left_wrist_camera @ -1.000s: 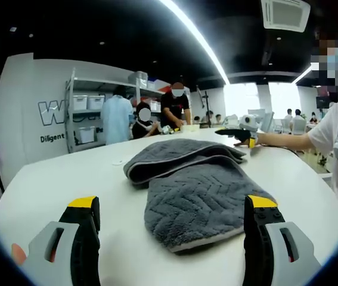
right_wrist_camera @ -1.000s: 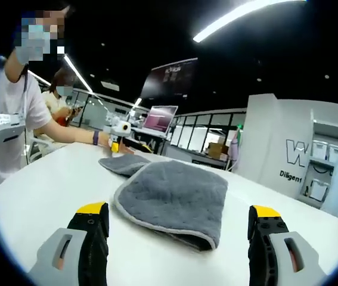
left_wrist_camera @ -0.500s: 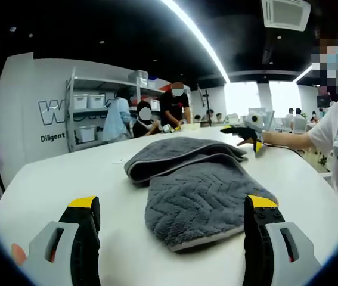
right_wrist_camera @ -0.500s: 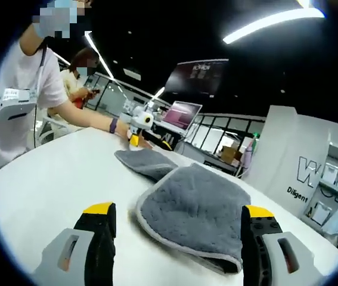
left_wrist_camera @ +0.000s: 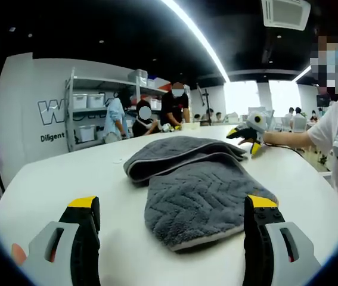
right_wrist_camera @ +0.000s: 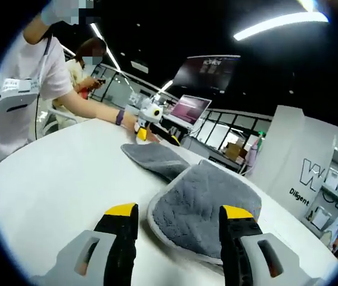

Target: Fold the towel on the table until its edges align and the towel forms a compact rectangular stack.

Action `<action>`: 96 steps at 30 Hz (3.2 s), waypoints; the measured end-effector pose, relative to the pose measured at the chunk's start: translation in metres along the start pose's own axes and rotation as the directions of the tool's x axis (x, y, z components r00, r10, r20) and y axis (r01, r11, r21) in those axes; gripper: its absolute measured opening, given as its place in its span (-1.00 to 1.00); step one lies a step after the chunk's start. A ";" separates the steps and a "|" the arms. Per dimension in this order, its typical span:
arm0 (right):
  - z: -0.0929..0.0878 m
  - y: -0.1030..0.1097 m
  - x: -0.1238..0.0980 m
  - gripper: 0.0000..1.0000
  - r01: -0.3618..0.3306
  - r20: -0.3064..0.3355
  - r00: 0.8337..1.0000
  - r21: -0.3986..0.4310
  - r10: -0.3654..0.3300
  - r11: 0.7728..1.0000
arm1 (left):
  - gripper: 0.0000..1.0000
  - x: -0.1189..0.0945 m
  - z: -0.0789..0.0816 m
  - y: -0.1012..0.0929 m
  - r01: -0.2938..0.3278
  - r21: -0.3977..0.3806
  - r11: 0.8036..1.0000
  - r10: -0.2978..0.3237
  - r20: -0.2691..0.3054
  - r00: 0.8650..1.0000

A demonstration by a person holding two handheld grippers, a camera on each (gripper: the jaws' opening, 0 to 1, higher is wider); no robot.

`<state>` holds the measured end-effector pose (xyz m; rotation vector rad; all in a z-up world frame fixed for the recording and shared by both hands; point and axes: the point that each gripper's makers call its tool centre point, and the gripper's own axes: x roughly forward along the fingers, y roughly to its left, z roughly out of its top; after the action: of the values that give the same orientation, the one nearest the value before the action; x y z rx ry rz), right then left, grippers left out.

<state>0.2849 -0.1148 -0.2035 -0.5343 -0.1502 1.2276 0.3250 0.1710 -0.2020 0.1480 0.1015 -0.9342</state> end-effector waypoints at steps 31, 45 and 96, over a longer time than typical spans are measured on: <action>0.010 0.010 0.000 -1.00 -0.089 0.051 0.996 0.295 0.077 0.951 | 0.99 0.001 -0.003 -0.002 0.001 0.001 1.000 -0.001 -0.013 1.000; 0.050 -0.013 -0.024 -1.00 -0.208 0.316 0.949 0.596 0.011 0.775 | 0.99 0.002 -0.003 0.000 0.002 -0.001 1.000 -0.002 -0.014 1.000; 0.046 -0.118 -0.117 -1.00 0.073 0.316 0.754 0.831 -0.576 0.551 | 0.99 0.001 -0.002 -0.001 0.000 -0.008 1.000 -0.001 -0.014 1.000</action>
<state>0.3273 -0.2354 -0.0882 0.6558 -0.1865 0.8897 0.3246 0.1704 -0.2044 0.1473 0.1186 -0.9332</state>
